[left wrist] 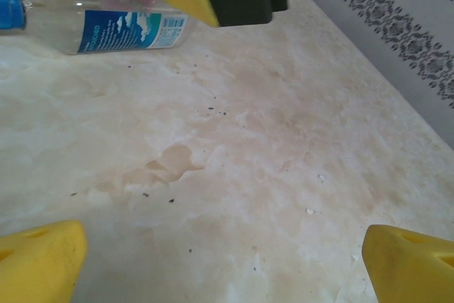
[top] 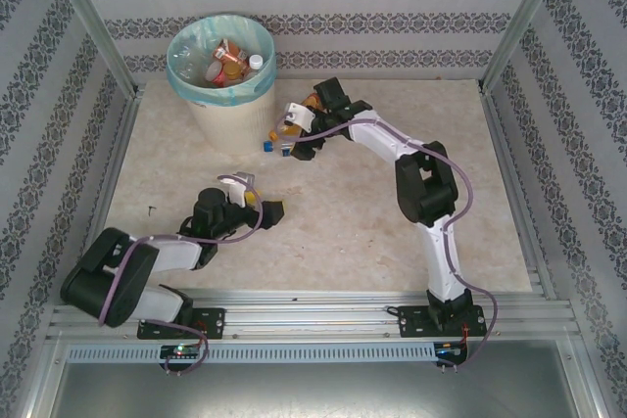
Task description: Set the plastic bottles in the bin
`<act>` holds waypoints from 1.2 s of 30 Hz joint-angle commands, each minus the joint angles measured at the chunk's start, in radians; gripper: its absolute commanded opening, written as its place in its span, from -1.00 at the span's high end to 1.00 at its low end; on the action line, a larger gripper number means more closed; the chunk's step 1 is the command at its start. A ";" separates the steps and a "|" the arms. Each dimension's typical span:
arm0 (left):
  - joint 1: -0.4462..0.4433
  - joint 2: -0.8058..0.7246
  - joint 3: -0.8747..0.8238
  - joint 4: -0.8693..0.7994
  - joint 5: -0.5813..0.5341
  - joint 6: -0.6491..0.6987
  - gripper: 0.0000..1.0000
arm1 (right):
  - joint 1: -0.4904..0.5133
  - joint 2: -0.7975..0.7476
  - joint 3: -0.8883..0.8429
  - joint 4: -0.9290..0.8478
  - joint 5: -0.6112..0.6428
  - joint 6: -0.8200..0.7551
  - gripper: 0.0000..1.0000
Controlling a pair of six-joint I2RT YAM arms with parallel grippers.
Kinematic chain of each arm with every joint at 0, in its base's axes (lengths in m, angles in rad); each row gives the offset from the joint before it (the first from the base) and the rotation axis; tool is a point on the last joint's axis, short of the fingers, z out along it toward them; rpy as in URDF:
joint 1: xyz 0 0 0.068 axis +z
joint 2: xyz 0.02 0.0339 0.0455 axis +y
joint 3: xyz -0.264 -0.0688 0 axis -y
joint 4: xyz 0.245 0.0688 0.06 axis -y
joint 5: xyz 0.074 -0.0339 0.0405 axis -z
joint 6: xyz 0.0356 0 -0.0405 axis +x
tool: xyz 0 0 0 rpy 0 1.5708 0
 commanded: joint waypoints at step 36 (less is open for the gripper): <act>-0.014 -0.320 0.155 -0.315 -0.299 0.043 -1.00 | 0.014 -0.057 -0.078 -0.237 0.154 -0.145 0.13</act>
